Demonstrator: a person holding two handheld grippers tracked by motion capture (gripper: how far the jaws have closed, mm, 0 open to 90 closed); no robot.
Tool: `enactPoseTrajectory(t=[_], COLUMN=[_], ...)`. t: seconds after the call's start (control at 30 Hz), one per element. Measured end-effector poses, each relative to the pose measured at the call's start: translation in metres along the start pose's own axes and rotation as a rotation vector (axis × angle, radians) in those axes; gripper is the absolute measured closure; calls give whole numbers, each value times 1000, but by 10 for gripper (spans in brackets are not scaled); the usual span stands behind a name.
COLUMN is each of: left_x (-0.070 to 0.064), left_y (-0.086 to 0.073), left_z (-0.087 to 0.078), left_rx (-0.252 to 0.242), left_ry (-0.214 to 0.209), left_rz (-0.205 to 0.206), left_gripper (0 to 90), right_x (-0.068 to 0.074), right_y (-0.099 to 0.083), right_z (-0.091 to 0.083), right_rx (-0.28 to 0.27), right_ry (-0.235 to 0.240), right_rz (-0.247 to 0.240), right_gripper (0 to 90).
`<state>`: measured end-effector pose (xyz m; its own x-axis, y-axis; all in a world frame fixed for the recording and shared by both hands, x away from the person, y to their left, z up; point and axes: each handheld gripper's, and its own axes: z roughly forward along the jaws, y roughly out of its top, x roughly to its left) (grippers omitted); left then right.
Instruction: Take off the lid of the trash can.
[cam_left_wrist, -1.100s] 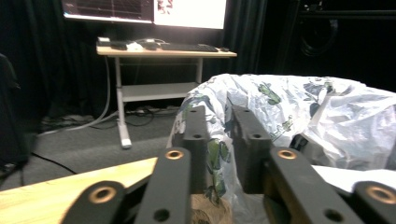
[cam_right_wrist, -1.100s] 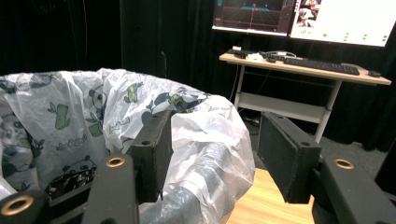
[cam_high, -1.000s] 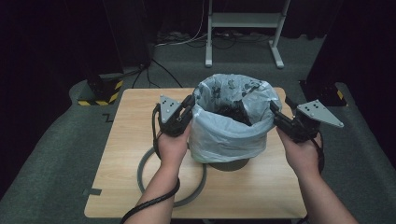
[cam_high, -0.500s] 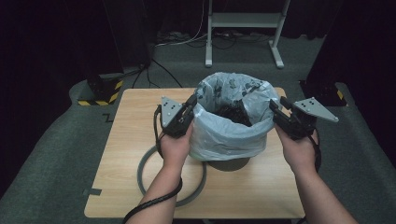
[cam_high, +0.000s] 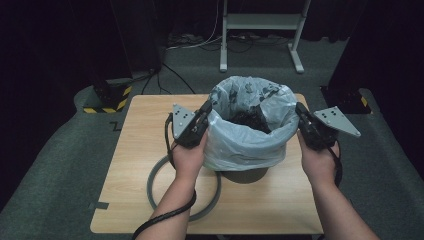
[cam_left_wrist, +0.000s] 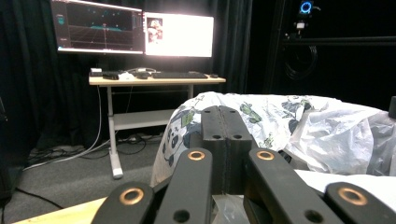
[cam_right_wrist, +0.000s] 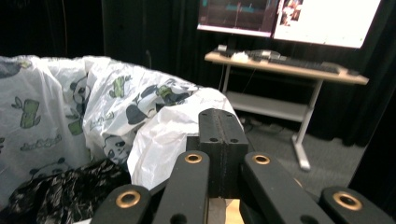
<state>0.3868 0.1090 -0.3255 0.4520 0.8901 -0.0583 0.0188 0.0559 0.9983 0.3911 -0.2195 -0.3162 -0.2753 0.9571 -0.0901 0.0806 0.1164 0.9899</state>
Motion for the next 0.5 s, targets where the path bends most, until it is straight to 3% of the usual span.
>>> enactPoseTrajectory(t=[0.27,0.5], left_x=[-2,-5], left_y=[13,36], left_z=[0,-2], left_rx=[-39,-84], left_ry=[-13,-34], left_rz=[-4,10], left_gripper=[899,900], right_x=[2,1], right_y=[16,37], right_z=[-10,-18], right_rx=[-109,-168], right_ry=[-30,-27], right_rz=[-6,9], right_gripper=[900,900])
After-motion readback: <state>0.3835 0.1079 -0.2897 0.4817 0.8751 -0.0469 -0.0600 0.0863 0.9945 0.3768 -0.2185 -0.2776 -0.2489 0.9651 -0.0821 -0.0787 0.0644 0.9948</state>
